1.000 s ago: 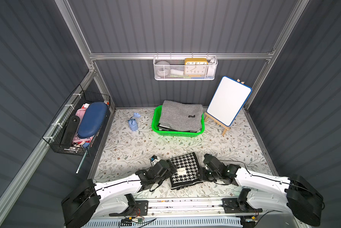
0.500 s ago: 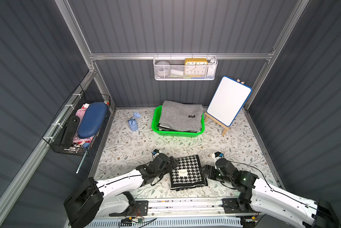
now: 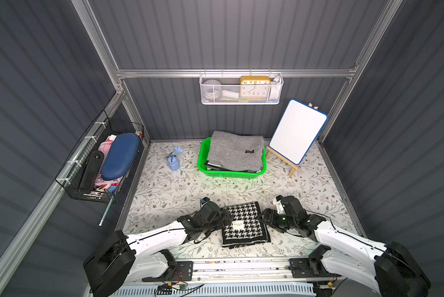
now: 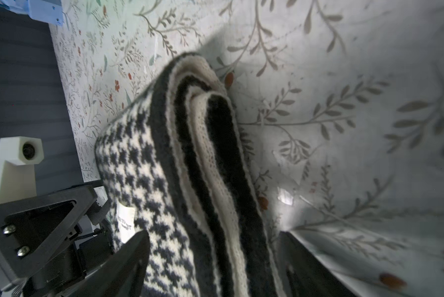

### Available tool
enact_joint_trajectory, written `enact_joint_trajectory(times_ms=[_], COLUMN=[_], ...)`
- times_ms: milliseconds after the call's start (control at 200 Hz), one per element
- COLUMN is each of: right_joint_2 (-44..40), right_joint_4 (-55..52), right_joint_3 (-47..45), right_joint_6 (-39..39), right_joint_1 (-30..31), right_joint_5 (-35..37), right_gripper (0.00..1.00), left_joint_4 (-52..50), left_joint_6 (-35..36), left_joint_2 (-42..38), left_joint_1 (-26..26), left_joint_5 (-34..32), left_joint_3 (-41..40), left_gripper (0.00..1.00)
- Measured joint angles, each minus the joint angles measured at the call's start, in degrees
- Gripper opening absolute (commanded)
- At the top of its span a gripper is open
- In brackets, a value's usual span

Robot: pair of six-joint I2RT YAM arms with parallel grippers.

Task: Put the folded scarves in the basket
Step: Pick up the scarf at the center of the board.

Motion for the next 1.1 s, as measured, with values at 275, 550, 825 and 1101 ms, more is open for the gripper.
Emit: enact_joint_trajectory(times_ms=[275,550,825,1101], right_joint_2=[4.7,8.9,16.0,17.3], right_joint_4=[4.4,8.7,13.5,13.6], right_joint_3=[0.1,1.3,4.5,4.7], right_joint_6=[-0.5,0.4,1.4,2.6], right_joint_1=[0.3,3.4,6.8,7.8], right_joint_5=[-3.0,-3.4,-3.4,-2.9], right_gripper=[0.81,0.79,0.69,0.0], left_joint_4=[3.6,8.9,10.8,10.6], left_joint_6=[0.7,1.2,2.7,3.3], left_joint_2=[0.9,5.1,9.2,9.3], left_joint_1=[0.0,0.0,0.0,0.0], left_joint_5=[2.0,4.2,5.2,5.2], left_joint_3=[-1.7,-1.3,0.2,1.0], left_gripper=[0.85,0.71,0.52,0.69])
